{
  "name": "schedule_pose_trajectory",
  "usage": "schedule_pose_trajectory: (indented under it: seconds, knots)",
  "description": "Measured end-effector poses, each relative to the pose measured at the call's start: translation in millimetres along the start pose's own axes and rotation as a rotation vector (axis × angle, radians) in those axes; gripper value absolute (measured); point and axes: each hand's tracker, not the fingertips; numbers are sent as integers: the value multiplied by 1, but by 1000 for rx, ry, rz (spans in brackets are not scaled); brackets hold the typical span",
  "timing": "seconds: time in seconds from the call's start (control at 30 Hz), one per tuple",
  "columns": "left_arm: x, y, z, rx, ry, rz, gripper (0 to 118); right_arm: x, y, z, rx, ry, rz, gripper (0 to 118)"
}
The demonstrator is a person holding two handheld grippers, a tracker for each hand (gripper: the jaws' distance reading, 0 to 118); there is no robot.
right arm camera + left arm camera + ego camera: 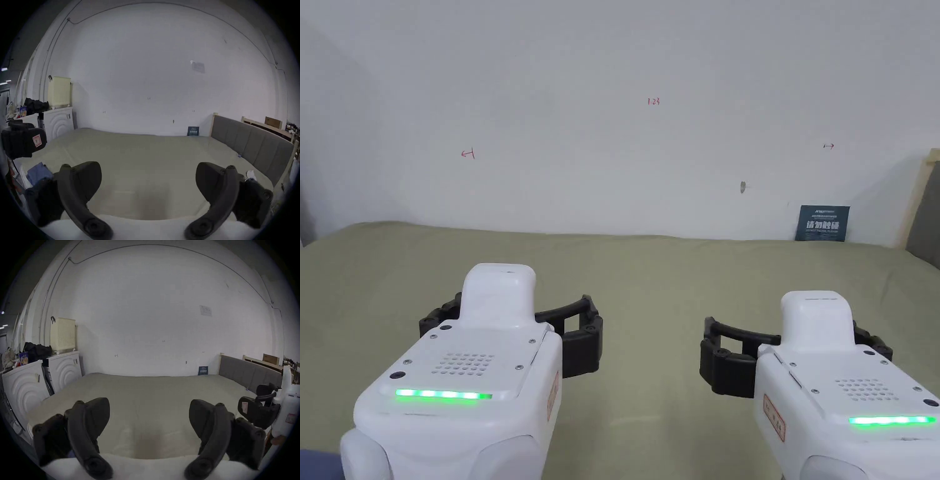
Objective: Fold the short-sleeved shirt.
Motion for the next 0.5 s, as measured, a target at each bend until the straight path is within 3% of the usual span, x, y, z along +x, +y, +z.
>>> schedule_pose_trajectory:
  seconds: [0.1, 0.27, 0.5]
  knots:
    - [-4, 3, 1, -5, -51, 11, 105, -1, 1, 3, 17, -17, 30, 115]
    - [-5, 10, 6, -42, -63, 74, 105, 0, 1, 6, 13, 1, 9, 115]
    - [9, 13, 12, -54, -68, -10, 105, 3, 1, 9, 5, -8, 1, 115]
